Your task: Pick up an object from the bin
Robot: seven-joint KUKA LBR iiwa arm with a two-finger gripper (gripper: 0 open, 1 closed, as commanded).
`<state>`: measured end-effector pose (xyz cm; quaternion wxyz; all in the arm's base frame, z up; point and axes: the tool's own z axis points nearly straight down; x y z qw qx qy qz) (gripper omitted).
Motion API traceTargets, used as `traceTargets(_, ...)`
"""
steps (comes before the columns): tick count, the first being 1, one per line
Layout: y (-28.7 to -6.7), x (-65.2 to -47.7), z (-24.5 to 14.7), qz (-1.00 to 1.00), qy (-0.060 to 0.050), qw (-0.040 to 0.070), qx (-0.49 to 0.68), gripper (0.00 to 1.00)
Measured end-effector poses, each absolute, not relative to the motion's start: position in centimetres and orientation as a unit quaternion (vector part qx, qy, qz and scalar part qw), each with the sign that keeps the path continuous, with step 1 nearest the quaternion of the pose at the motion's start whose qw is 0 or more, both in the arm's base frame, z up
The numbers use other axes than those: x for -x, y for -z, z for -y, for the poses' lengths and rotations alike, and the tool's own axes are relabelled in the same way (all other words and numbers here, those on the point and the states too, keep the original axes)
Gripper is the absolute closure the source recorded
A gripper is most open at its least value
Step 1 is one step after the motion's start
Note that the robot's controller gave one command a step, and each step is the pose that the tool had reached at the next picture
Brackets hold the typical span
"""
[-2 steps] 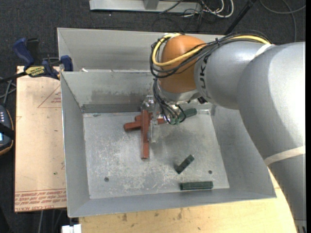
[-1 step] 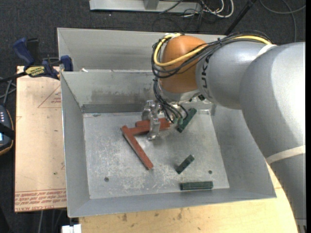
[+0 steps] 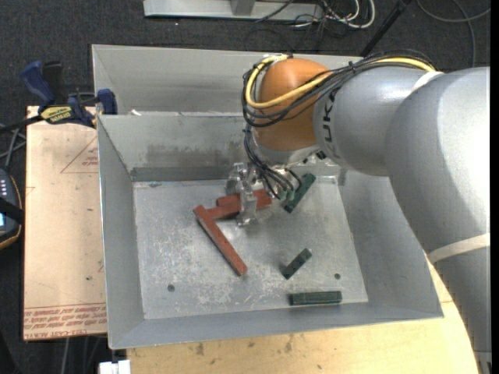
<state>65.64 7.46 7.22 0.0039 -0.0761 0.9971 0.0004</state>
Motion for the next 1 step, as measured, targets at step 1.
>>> traceTargets(1, -7.48, -65.56, -7.43, -0.997, -0.001, 0.002, 0.073, 1.0)
